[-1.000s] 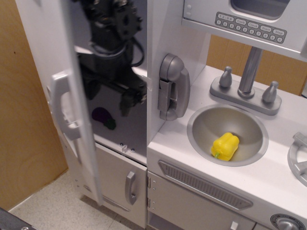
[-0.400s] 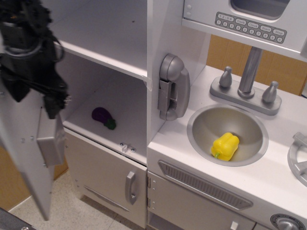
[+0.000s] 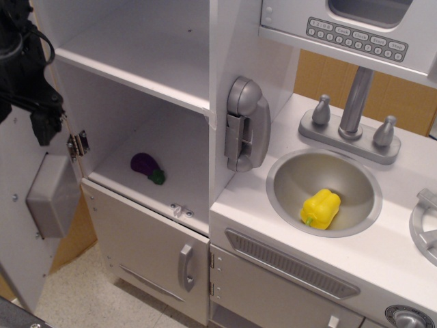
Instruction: Open fridge
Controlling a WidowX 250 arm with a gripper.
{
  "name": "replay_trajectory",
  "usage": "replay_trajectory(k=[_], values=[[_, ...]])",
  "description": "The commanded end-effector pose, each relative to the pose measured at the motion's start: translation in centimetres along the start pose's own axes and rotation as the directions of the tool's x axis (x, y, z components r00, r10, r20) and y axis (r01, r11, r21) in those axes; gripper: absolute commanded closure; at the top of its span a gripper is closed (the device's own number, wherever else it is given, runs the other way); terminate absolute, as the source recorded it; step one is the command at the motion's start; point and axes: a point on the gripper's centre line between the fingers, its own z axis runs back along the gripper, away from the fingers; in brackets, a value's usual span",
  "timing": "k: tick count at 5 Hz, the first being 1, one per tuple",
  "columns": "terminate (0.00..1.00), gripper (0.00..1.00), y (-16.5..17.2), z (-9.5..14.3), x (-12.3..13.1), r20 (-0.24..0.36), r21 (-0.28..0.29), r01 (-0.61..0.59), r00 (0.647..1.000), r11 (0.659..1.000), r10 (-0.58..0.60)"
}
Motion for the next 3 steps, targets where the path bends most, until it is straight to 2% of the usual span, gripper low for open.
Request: replay_trajectory(k=[1,2,3], values=[[0.0,0.0,2.49,1.45,2.23,0.039,0.013,-0.039,0.998,0.999,0.039],[0.0,0.0,2.49,1.45,2.23,0.039,0.013,-0.039,0.998,0.999,0.039],[1.0,0.0,2.49,1.45,2.23,0.039,0.013,-0.039,0.998,0.999,0.039]])
